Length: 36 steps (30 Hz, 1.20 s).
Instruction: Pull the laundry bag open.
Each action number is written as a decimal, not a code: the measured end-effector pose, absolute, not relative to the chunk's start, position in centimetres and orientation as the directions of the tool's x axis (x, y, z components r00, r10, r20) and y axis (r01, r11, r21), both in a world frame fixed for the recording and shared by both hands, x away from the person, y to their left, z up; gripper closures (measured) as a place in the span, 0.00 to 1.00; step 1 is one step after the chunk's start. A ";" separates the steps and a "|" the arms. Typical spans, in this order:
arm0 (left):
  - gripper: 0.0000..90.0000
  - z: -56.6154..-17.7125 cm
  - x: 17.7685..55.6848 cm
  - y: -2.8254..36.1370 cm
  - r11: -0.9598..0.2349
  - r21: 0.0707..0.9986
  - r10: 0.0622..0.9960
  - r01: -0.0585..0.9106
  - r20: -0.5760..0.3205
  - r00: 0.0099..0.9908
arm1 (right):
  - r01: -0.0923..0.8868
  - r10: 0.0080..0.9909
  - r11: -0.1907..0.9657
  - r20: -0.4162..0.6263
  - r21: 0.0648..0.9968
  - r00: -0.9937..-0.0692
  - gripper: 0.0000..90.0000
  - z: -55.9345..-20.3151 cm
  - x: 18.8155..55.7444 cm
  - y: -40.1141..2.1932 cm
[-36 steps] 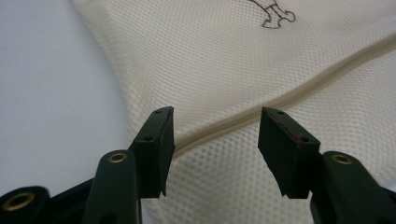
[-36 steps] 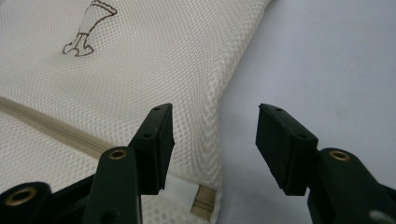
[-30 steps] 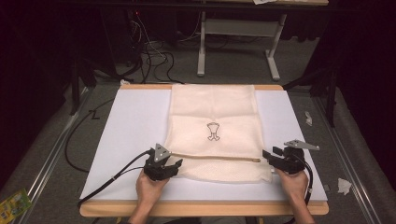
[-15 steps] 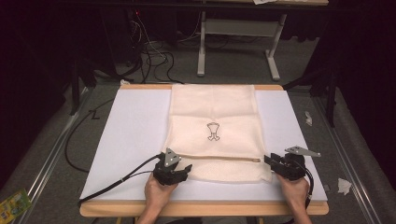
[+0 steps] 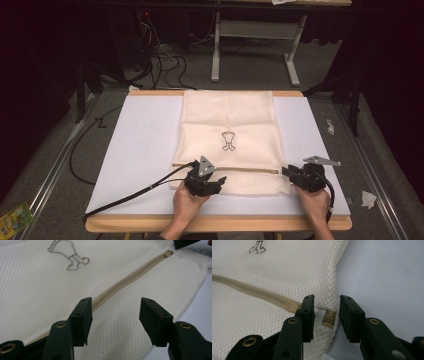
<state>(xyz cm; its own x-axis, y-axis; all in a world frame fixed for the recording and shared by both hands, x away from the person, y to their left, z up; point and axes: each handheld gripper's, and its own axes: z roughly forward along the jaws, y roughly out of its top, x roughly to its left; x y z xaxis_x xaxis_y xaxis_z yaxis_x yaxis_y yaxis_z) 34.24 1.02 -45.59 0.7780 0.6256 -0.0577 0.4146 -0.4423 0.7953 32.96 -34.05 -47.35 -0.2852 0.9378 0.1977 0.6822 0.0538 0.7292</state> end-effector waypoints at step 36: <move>0.59 -46.5 37.5 -11.4 -0.465 0.723 0.525 0.511 -0.239 0.817 | 0.716 0.927 0.078 0.214 0.694 -0.308 0.81 -47.1 34.3 -33.8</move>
